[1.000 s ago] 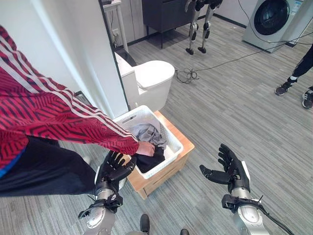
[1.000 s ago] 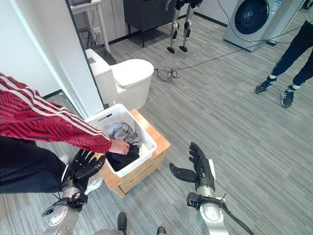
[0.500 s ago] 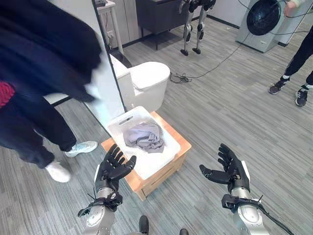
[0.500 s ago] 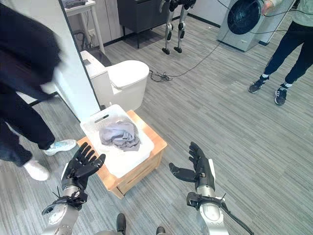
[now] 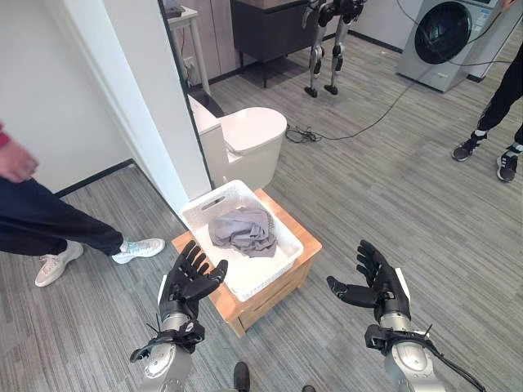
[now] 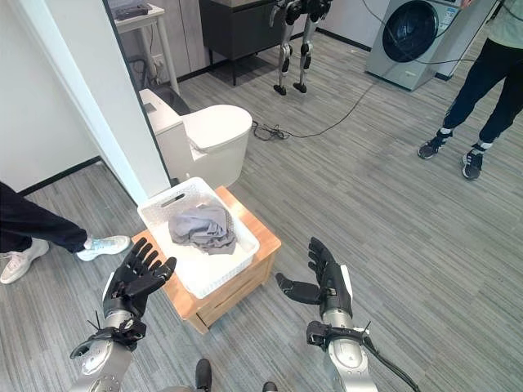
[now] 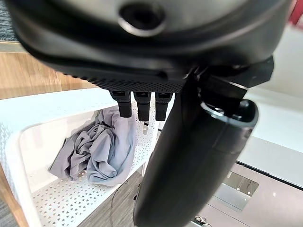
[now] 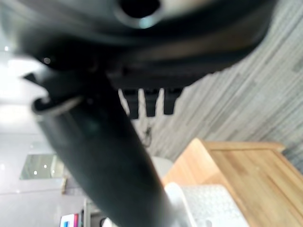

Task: Pick up bed clothes into laundry basket.

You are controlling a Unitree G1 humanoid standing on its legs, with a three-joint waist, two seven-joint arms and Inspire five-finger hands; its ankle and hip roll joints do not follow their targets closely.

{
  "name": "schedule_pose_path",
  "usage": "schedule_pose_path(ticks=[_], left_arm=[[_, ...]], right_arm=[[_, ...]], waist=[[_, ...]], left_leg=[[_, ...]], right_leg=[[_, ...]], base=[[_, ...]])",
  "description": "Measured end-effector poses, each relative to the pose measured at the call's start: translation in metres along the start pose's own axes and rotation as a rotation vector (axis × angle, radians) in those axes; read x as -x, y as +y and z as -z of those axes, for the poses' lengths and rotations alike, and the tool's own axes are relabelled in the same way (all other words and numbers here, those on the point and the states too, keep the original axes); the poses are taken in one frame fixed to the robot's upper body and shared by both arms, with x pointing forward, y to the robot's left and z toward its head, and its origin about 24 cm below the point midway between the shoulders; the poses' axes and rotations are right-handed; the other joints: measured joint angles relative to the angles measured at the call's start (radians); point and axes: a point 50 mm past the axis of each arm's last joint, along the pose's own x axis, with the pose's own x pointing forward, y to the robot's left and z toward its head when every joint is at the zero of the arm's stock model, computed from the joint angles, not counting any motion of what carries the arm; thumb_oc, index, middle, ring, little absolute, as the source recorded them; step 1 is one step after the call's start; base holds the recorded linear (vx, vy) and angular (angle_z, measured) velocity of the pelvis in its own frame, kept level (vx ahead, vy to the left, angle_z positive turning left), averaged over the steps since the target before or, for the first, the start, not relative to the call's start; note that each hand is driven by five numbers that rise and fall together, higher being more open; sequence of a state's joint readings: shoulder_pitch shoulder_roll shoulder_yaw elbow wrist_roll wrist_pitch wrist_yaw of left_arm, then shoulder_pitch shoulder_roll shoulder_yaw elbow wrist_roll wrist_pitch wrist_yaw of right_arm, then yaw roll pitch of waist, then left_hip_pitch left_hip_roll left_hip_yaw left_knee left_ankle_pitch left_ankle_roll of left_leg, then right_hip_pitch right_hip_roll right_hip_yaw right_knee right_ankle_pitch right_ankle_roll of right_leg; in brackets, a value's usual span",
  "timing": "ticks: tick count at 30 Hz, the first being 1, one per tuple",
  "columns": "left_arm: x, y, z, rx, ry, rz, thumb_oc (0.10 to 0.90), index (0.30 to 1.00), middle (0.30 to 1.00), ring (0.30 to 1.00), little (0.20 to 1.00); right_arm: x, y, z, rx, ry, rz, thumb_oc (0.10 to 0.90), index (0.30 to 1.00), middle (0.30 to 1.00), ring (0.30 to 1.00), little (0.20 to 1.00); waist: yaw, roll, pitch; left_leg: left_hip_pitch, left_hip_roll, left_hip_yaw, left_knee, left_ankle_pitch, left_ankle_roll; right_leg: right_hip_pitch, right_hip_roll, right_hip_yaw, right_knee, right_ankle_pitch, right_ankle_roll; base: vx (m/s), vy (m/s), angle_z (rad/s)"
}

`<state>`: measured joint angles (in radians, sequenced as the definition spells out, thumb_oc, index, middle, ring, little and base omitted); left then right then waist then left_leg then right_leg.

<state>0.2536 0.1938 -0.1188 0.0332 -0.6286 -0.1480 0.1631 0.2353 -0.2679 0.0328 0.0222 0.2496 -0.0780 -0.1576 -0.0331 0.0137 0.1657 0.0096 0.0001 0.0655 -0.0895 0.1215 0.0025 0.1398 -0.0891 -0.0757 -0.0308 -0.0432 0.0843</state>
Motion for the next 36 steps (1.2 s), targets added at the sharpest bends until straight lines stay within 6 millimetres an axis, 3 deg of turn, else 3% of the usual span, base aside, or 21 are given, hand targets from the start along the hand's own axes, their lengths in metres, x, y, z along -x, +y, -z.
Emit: schedule_pose_path(ticks=[8,10,11,12,13,14,15,16,17,20,22,24,25,26,27,28,29,31,33,35,36], left_arm=[[-0.003,-0.001,-0.001,0.001,-0.004,0.001,0.800,0.900,0.900,0.900,0.900],[-0.024,-0.020,-0.007,-0.004,-0.027,0.063,0.800,0.900,0.900,0.900,0.900],[-0.035,-0.024,-0.022,-0.033,-0.077,0.093,0.800,0.900,0.900,0.900,0.900],[-0.038,-0.021,-0.030,-0.047,-0.101,0.089,0.800,0.900,0.900,0.900,0.900],[-0.038,-0.017,-0.033,-0.041,-0.113,0.071,0.800,0.900,0.900,0.900,0.900],[-0.042,-0.023,-0.045,-0.029,-0.164,0.092,0.800,0.900,0.900,0.900,0.900],[-0.040,-0.023,-0.053,-0.017,-0.207,0.093,0.800,0.900,0.900,0.900,0.900],[-0.033,-0.018,-0.054,0.012,-0.238,0.068,0.800,0.900,0.900,0.900,0.900],[-0.027,-0.009,-0.060,0.012,-0.268,0.037,0.800,0.900,0.900,0.900,0.900],[-0.025,0.013,-0.057,-0.011,-0.261,-0.044,0.800,0.900,0.900,0.900,0.900],[-0.011,0.036,-0.047,-0.079,-0.190,-0.084,0.800,0.900,0.900,0.900,0.900],[-0.004,0.031,-0.035,-0.106,-0.124,-0.029,0.800,0.900,0.900,0.900,0.900],[-0.003,0.028,-0.031,-0.107,-0.108,-0.004,0.800,0.900,0.900,0.900,0.900],[-0.005,0.017,-0.024,-0.079,-0.086,0.026,0.800,0.900,0.900,0.900,0.900],[-0.008,0.004,-0.023,-0.060,-0.087,0.079,0.800,0.900,0.900,0.900,0.900],[-0.011,-0.009,-0.021,-0.055,-0.083,0.128,0.800,0.900,0.900,0.900,0.900],[-0.016,-0.032,-0.015,-0.064,-0.055,0.235,0.800,0.900,0.900,0.900,0.900],[-0.014,-0.051,-0.022,-0.052,-0.091,0.321,0.800,0.900,0.900,0.900,0.900],[-0.018,-0.062,-0.033,-0.024,-0.142,0.361,0.800,0.900,0.900,0.900,0.900],[-0.021,-0.068,-0.035,-0.033,-0.148,0.383,0.800,0.900,0.900,0.900,0.900],[-0.016,-0.054,-0.033,-0.084,-0.124,0.367,0.800,0.900,0.900,0.900,0.900]], right_arm=[[0.000,-0.002,0.000,0.001,0.001,0.010,0.800,0.900,0.900,0.900,0.900],[0.003,-0.013,0.003,0.001,0.012,0.076,0.800,0.900,0.900,0.900,0.900],[0.001,-0.011,0.000,0.001,-0.001,0.065,0.800,0.900,0.900,0.900,0.900],[-0.002,-0.008,-0.003,-0.003,-0.015,0.051,0.800,0.900,0.900,0.900,0.900],[-0.005,-0.006,-0.008,-0.005,-0.034,0.042,0.800,0.900,0.900,0.900,0.900],[-0.005,-0.011,-0.020,-0.008,-0.090,0.059,0.800,0.900,0.900,0.900,0.900],[-0.011,-0.012,-0.029,0.015,-0.127,0.043,0.800,0.900,0.900,0.900,0.900],[-0.024,-0.015,-0.047,0.075,-0.185,-0.005,0.800,0.900,0.900,0.900,0.900],[-0.026,-0.022,-0.060,0.125,-0.242,-0.020,0.800,0.900,0.900,0.900,0.900],[-0.038,-0.023,-0.077,0.144,-0.308,-0.033,0.800,0.900,0.900,0.900,0.900],[-0.032,-0.012,-0.072,0.047,-0.308,-0.046,0.800,0.900,0.900,0.900,0.900],[-0.016,-0.018,-0.054,0.025,-0.242,-0.044,0.800,0.900,0.900,0.900,0.900],[-0.015,-0.018,-0.051,0.020,-0.234,-0.046,0.800,0.900,0.900,0.900,0.900],[-0.016,-0.021,-0.055,0.035,-0.245,-0.048,0.800,0.900,0.900,0.900,0.900],[-0.012,-0.030,-0.059,0.063,-0.262,-0.042,0.800,0.900,0.900,0.900,0.900],[-0.010,-0.035,-0.056,0.070,-0.246,-0.028,0.800,0.900,0.900,0.900,0.900],[-0.005,-0.047,-0.042,0.072,-0.173,0.020,0.800,0.900,0.900,0.900,0.900],[-0.005,-0.046,-0.042,0.057,-0.169,0.018,0.800,0.900,0.900,0.900,0.900],[-0.008,-0.040,-0.042,0.006,-0.188,0.028,0.800,0.900,0.900,0.900,0.900],[-0.008,-0.027,-0.029,-0.034,-0.138,0.012,0.800,0.900,0.900,0.900,0.900],[-0.011,-0.005,-0.024,-0.035,-0.117,-0.092,0.800,0.900,0.900,0.900,0.900]], waist=[[0.020,0.007,0.002],[0.006,0.033,0.014],[0.008,0.012,0.021],[0.022,-0.015,0.021],[0.036,-0.024,0.020],[0.031,-0.019,0.017],[0.032,-0.012,0.032],[0.086,0.035,0.061],[0.111,-0.001,0.057],[0.091,-0.027,0.095],[0.039,-0.078,0.096],[-0.017,-0.111,0.061],[-0.015,-0.109,0.056],[-0.036,-0.031,0.078],[-0.081,-0.005,0.063],[-0.117,0.006,0.062],[-0.142,0.049,0.032],[-0.146,0.083,0.021],[-0.083,0.117,0.035],[-0.093,0.058,0.038],[-0.078,0.039,0.025]], left_leg=[[-0.020,-0.002,-0.021,0.021,0.001,0.000],[-0.073,0.005,-0.195,0.094,0.006,-0.015],[-0.110,-0.025,-0.272,0.136,-0.012,-0.021],[-0.128,-0.055,-0.300,0.161,-0.015,-0.020],[-0.148,-0.085,-0.360,0.170,0.008,-0.044],[-0.182,-0.103,-0.475,0.153,0.018,-0.084],[-0.183,-0.092,-0.486,0.126,0.028,-0.084],[-0.193,-0.040,-0.462,0.070,-0.027,-0.044],[-0.253,-0.044,-0.410,0.070,-0.176,-0.109],[-0.296,-0.019,-0.268,0.263,-0.148,-0.106],[-0.198,0.107,-0.009,0.563,-0.244,-0.135],[-0.084,0.164,0.064,0.652,-0.277,-0.141],[-0.026,0.157,0.062,0.619,-0.296,-0.115],[0.042,0.232,0.099,0.609,-0.312,-0.118],[0.082,0.288,0.206,0.590,-0.335,-0.170],[0.142,0.301,0.258,0.529,-0.347,-0.203],[0.181,0.257,0.278,0.393,-0.366,-0.229],[0.217,0.120,0.259,0.108,-0.319,-0.109],[0.223,0.057,0.258,0.047,-0.264,-0.028],[0.215,0.023,0.205,0.021,-0.216,-0.043],[0.172,0.019,0.212,0.041,-0.211,-0.015]], right_leg=[[-0.043,0.014,0.010,0.121,-0.052,-0.006],[-0.142,0.089,0.214,0.393,-0.145,-0.001],[-0.160,0.153,0.426,0.473,-0.203,0.020],[-0.154,0.170,0.494,0.498,-0.238,0.009],[-0.151,0.190,0.529,0.526,-0.280,-0.026],[-0.152,0.285,0.598,0.561,-0.323,-0.086],[-0.148,0.313,0.602,0.531,-0.308,-0.158],[-0.159,0.358,0.520,0.541,-0.236,-0.190],[-0.185,0.362,0.493,0.437,-0.194,-0.237],[-0.198,0.326,0.379,0.377,-0.085,-0.255],[-0.169,0.276,0.200,0.298,-0.055,-0.288],[-0.177,0.239,0.079,0.246,-0.038,-0.269],[-0.190,0.233,0.063,0.231,-0.028,-0.177],[-0.252,0.225,-0.009,0.313,-0.069,0.011],[-0.340,0.143,0.011,0.459,-0.115,-0.141],[-0.345,0.101,-0.023,0.462,-0.137,-0.186],[-0.352,0.056,-0.111,0.394,-0.078,-0.168],[-0.367,0.049,-0.153,0.266,0.029,-0.148],[-0.382,0.051,-0.187,0.275,0.070,-0.140],[-0.405,-0.018,-0.182,0.338,0.083,-0.113],[-0.412,-0.024,-0.129,0.291,0.101,0.027]], base=[[-0.08,-0.059,0.12],[-0.08,-0.162,2.21],[-0.22,-0.234,2.35],[-0.35,-0.295,1.90],[-0.32,-0.232,2.26],[-0.41,-0.292,2.32],[-0.42,-0.244,2.58],[-0.61,-0.264,2.28],[-0.50,-0.098,2.52],[-0.55,-0.051,2.01],[-0.46,-0.025,2.24],[-0.28,0.069,2.25],[-0.33,0.136,1.29],[-0.33,0.170,1.52],[-0.28,0.194,2.10],[-0.25,0.247,2.82],[-0.16,0.191,2.46],[-0.19,0.280,1.28],[-0.20,0.180,0.48],[-0.12,0.088,0.94],[-0.16,0.148,0.43]])
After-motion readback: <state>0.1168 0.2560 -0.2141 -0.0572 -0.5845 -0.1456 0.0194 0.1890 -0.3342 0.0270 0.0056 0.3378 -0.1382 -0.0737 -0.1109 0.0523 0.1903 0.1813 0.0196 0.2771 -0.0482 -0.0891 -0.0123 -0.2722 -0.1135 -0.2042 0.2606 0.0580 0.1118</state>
